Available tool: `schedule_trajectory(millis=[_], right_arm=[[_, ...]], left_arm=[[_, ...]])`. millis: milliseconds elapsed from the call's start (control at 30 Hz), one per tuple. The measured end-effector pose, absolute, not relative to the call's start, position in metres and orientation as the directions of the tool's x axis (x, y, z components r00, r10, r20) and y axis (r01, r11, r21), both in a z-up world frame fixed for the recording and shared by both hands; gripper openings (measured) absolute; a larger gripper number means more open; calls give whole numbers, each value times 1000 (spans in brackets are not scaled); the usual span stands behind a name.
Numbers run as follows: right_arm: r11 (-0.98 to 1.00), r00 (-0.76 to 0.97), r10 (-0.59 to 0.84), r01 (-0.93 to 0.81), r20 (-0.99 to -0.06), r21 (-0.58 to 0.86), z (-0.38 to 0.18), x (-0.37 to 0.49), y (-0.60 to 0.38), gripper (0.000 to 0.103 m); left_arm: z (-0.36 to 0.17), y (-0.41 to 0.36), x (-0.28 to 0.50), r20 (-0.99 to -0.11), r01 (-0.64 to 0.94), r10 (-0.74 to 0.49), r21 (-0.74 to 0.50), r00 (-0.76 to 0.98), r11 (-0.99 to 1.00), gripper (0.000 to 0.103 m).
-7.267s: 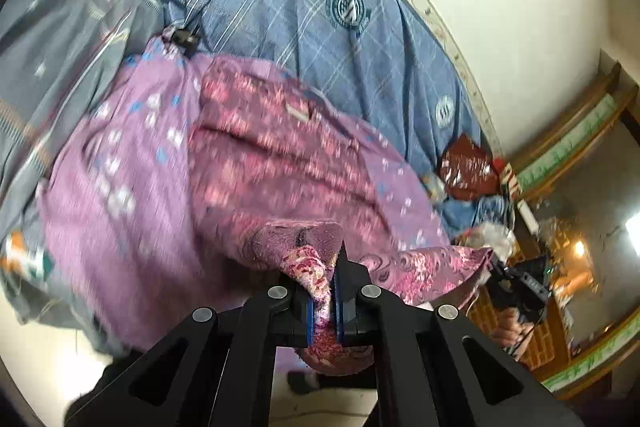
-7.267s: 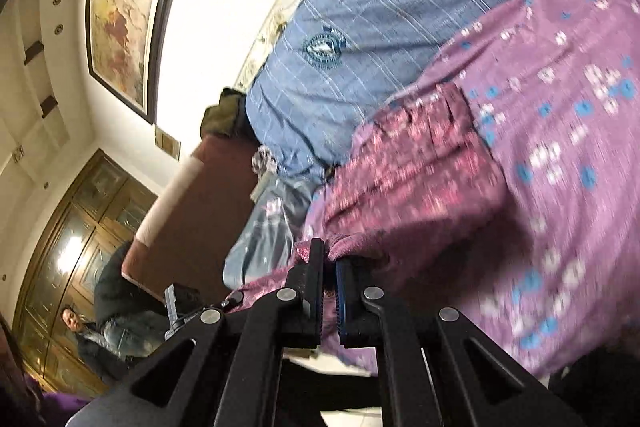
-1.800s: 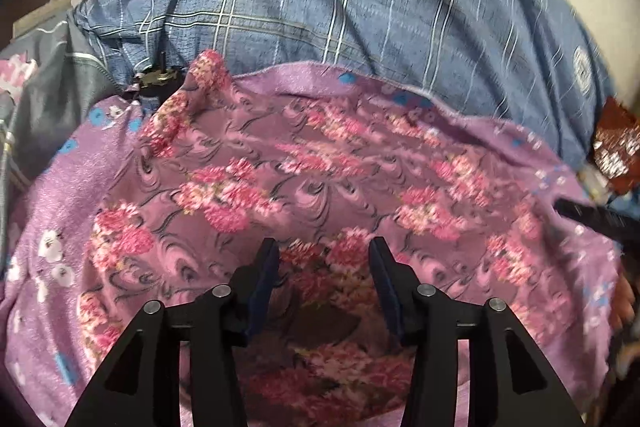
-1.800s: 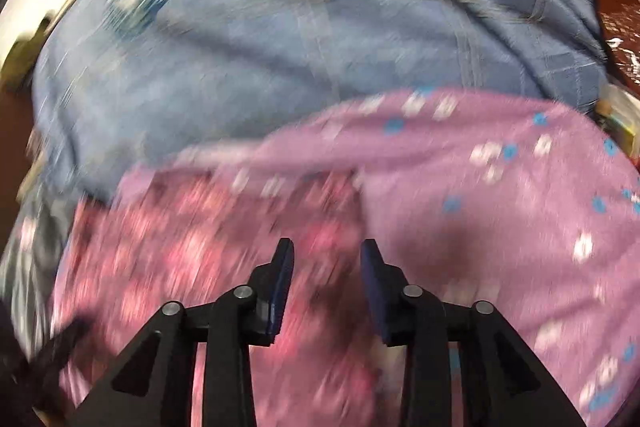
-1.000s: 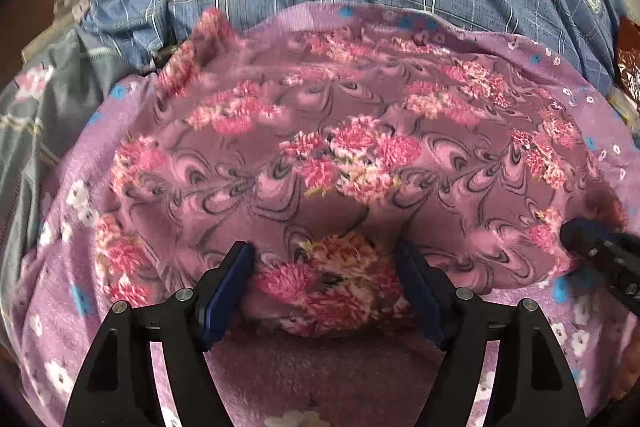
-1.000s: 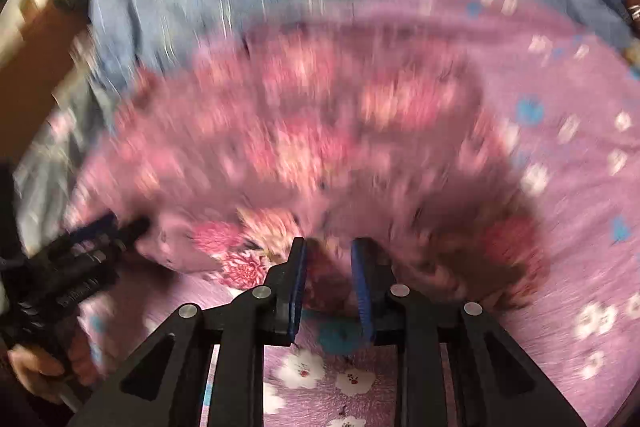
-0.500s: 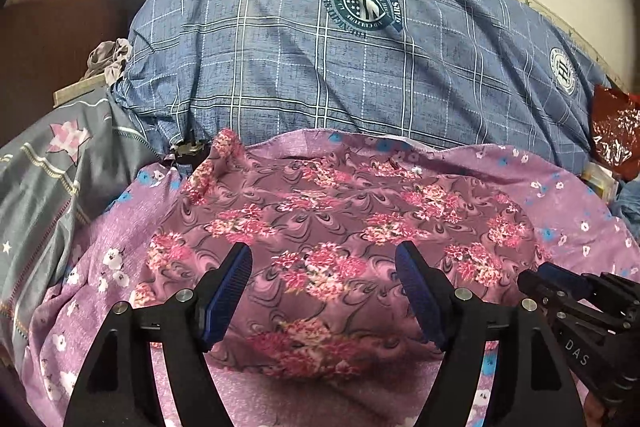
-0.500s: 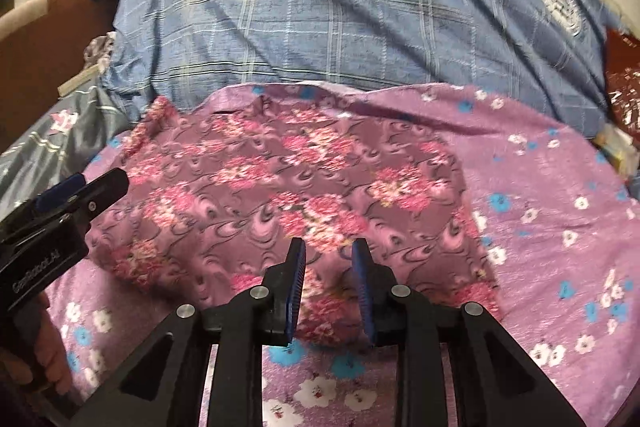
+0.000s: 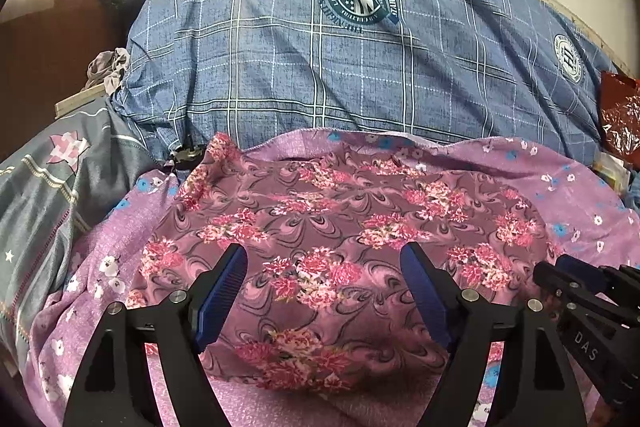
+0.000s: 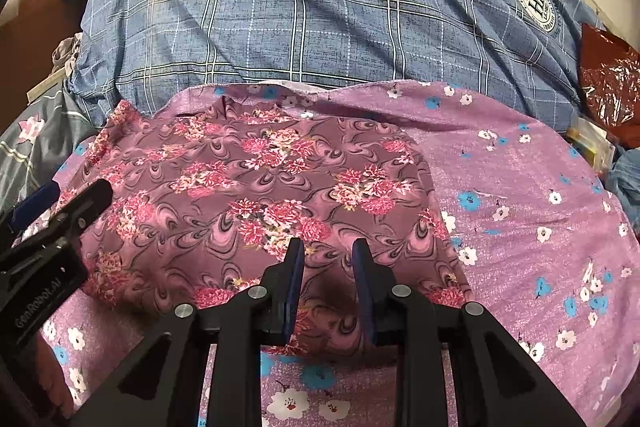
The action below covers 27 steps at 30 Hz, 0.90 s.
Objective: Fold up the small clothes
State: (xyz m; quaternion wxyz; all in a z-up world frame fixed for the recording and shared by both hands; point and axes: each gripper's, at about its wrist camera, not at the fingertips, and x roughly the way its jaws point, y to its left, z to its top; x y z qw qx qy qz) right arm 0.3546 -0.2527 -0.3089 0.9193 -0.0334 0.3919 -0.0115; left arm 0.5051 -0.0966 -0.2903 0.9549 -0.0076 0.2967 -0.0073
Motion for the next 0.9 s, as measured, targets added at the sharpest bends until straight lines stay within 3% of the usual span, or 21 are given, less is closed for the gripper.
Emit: schedule_trajectory(millis=[667,900], right_arm=[[996,678,-64,0,-732,-88,-317,360,-249,26],[998,676,12,-49,-737,-29,-321,362,-239,27]], left_arm=[[-299,-96,512,-585,-11,22,22,811,1000,79],[-300,-80,513,-583,-48,62,39,810,998,79]])
